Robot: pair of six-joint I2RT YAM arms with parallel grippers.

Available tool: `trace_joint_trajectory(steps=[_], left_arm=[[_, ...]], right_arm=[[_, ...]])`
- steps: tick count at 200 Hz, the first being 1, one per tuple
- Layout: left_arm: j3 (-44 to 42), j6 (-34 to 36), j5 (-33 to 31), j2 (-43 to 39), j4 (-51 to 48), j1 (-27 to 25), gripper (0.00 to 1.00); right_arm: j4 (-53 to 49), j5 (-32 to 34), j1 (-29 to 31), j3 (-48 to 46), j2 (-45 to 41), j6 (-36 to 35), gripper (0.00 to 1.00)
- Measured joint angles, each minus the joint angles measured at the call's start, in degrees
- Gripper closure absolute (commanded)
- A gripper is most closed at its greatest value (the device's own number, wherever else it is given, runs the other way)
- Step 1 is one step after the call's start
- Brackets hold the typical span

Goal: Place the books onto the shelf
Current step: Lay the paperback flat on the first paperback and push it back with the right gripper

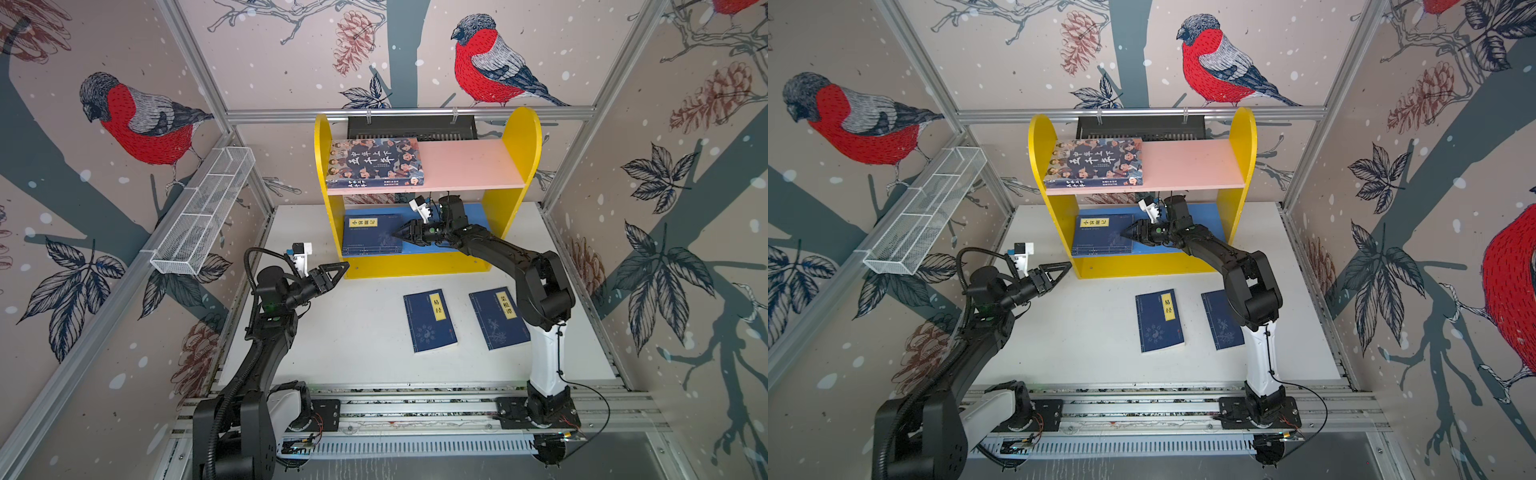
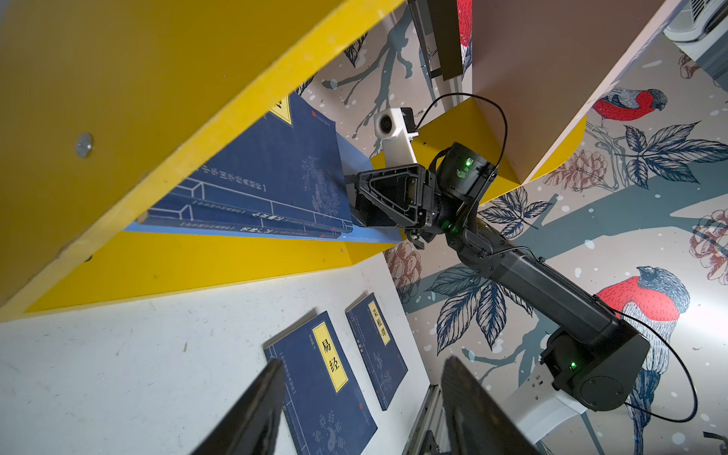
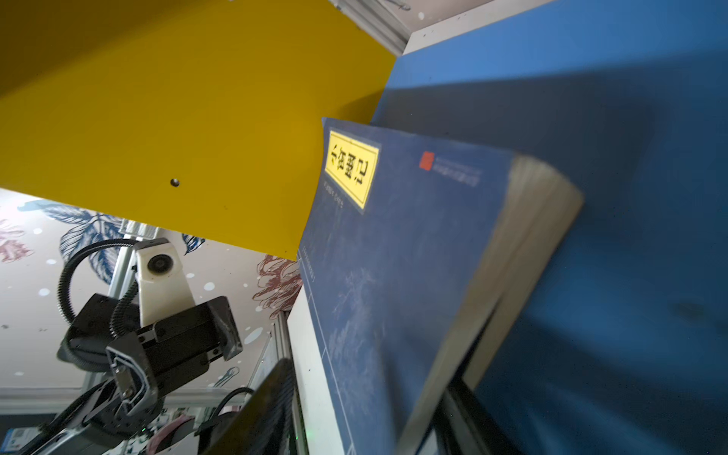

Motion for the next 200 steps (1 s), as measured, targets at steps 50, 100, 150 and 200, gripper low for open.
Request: trace_joint_trajectory(steps=[50, 100, 150, 200], left_arm=[[-0.2, 0.0, 0.0, -0.4, -0.1, 0.0, 0.36], [-0.4, 0.0, 0.0, -0.9, -0.8, 0.0, 0.35], [-0.7, 0.0, 0.0, -1.1, -1.1, 0.1, 0.35], [-0.8, 0.1, 0.0, -1.2, -1.1, 0.2, 0.35]], right_arm=[[-1.8, 4.1, 0.0, -0.1, -0.1, -0.4, 0.59], [-1.8, 5.1, 0.0, 0.0, -0.1, -0.4, 0.76], [-3.7, 6.3, 0.3, 1.5, -0.1, -1.5, 0.86], [-5.7, 6.8, 0.5, 3.0, 0.5, -3.0, 0.94]])
